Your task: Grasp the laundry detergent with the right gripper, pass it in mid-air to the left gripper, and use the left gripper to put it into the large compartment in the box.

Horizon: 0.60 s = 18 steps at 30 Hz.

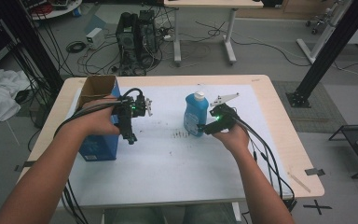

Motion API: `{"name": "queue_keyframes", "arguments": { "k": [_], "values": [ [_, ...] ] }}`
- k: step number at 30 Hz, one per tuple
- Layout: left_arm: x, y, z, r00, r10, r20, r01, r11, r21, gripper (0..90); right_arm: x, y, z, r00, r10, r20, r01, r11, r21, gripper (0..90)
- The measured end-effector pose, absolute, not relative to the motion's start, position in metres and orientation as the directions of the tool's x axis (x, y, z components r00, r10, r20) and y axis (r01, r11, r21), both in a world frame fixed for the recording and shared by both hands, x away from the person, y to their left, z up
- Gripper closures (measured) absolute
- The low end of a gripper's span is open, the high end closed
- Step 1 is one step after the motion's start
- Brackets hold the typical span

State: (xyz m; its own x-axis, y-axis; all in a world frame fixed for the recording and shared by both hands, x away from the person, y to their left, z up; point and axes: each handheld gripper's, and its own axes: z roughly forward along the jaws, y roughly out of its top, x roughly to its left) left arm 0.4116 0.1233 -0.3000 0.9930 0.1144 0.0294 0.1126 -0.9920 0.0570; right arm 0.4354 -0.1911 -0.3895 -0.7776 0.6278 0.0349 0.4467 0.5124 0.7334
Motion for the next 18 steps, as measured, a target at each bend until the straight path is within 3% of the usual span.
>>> {"name": "queue_keyframes", "arguments": {
  "k": [18],
  "values": [
    [0.412, 0.127, -0.301, 0.991, 0.129, 0.037, 0.126, -0.990, 0.063, 4.9, 0.433, -0.169, -0.397, -0.746, 0.666, 0.034, 0.410, 0.418, 0.810, 12.6]
  ]
}}
